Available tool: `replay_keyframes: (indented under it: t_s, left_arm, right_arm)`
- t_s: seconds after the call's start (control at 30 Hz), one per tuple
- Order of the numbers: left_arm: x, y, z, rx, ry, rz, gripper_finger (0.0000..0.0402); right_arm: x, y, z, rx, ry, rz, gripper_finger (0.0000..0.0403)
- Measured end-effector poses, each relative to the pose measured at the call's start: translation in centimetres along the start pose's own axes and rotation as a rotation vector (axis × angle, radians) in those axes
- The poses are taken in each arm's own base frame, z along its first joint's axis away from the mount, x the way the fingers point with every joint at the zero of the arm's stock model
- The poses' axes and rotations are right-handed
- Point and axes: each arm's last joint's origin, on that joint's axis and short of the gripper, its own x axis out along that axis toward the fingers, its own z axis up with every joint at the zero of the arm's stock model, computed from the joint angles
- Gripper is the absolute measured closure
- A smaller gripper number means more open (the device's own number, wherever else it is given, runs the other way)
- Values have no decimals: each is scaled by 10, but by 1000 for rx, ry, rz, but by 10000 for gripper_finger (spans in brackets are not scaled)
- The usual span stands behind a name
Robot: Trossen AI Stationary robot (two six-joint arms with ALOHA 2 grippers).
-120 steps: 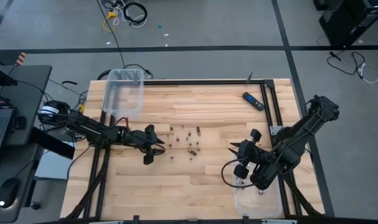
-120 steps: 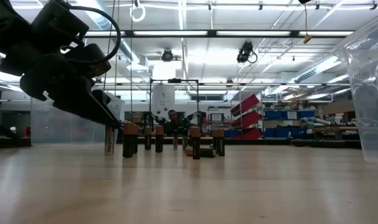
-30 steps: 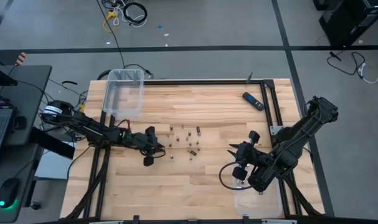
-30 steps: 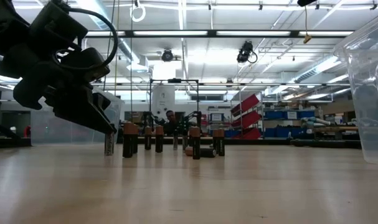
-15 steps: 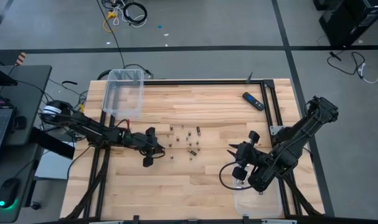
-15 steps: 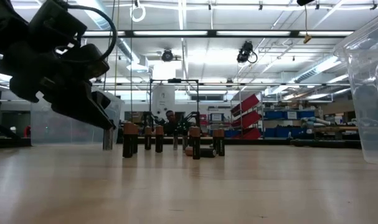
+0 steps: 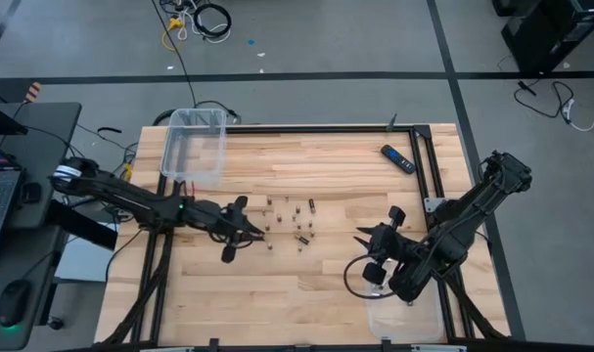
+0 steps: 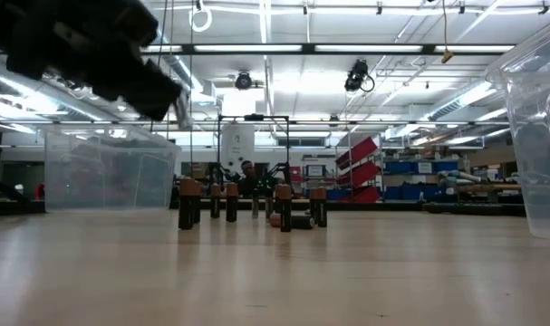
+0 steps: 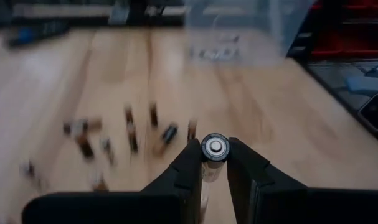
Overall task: Sort batteries
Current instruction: Put the black and silver battery into the bottom transparent bin
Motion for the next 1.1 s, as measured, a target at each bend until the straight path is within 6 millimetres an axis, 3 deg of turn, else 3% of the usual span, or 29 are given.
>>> replay_keyframes:
  t_s: [0.2,0.57,1.1]
  left_arm:
    - [3,-10,30,198,-90,-29,348]
    - [0,-10,53,558,-273,56,348]
    - [17,-10,58,619,-436,109,349]
  right_arm:
    - [8,3,11,10,-32,35,313]
    - [25,10,45,-56,-136,195,291]
    - [91,21,68,-234,-219,243,241]
